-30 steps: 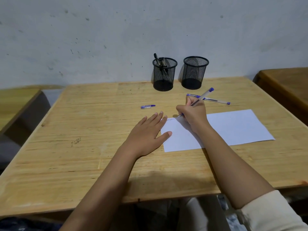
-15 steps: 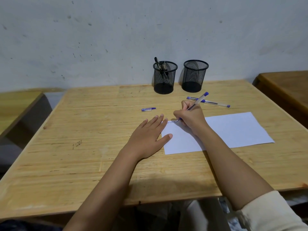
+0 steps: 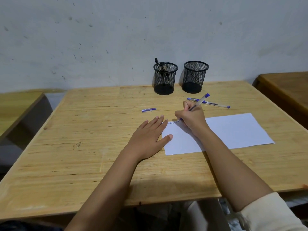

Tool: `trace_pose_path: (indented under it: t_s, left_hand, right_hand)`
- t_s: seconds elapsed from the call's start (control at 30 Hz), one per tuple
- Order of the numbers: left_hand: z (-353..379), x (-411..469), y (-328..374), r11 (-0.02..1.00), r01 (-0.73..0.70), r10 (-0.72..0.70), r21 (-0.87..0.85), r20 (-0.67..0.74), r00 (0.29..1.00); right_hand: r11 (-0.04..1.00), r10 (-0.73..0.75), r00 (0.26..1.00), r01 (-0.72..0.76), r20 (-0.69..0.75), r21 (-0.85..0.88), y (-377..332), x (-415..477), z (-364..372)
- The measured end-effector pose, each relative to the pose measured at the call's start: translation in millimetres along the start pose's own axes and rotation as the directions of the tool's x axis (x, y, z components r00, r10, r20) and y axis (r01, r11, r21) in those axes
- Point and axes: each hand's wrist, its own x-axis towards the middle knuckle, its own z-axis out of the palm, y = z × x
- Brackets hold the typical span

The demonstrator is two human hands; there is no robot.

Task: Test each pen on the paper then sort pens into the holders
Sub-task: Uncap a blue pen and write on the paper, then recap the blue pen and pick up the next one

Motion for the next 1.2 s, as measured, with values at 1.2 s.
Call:
trace_pose_path:
  t_s: [1.2]
  left_hand:
    - [-34, 45, -38, 0.977, 0.194, -0.212, -0.09, -0.303, 0.929]
  right_hand:
    - [0.833, 0.084, 0.992, -0.119, 0.089, 0.54, -49, -2, -59]
